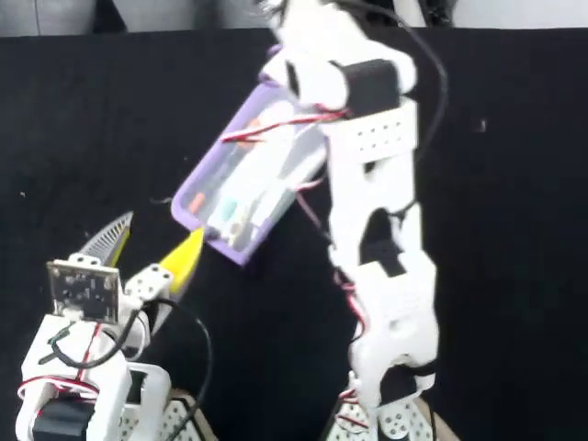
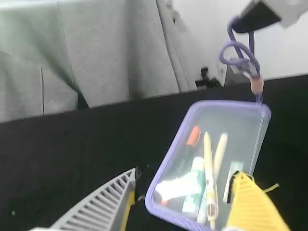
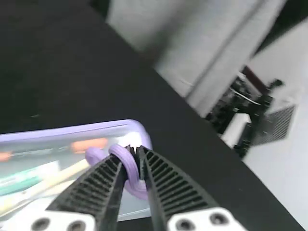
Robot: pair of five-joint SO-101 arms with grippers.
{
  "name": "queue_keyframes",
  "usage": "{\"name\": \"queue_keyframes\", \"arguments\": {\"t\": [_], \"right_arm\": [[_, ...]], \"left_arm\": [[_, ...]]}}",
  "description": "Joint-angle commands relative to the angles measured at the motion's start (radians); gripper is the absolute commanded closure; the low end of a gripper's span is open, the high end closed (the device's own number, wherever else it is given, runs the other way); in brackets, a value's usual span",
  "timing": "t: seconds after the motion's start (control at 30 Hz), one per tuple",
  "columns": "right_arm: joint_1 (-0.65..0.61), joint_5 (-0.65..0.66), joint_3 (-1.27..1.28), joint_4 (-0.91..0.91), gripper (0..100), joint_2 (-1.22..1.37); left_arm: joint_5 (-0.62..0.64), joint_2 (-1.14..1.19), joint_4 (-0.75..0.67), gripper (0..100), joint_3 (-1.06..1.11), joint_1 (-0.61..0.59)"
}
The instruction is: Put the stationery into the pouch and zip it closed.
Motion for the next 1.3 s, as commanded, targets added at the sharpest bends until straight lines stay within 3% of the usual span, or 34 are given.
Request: {"name": "queue_keyframes", "arguments": {"t": [0.0,0.17,0.33,0.43,0.73,1.03,1.27], "right_arm": [[-0.107,0.008,-0.068,0.147,98.5,-0.062],[-0.074,-0.054,0.059,0.161,97.8,-0.064],[-0.066,-0.054,0.139,0.127,81.6,-0.07],[-0.077,-0.04,0.059,0.115,74.9,-0.087],[-0.216,-0.032,-0.194,0.166,74.7,-0.18],[-0.123,0.129,0.446,0.166,74.7,-0.285],[-0.107,0.212,0.769,0.163,74.7,-0.361]], "left_arm": [[-0.002,0.005,0.089,69,-0.035,-0.015],[-0.002,0.005,0.158,69,0.002,-0.016],[-0.002,0.003,0.157,69,0.007,-0.016],[-0.002,0.003,0.158,69,0.007,-0.016],[-0.002,0.003,0.166,69,0.008,-0.016],[-0.002,0.003,0.19,69,0.007,-0.016],[-0.002,0.003,0.187,69,0.008,-0.016]]}}
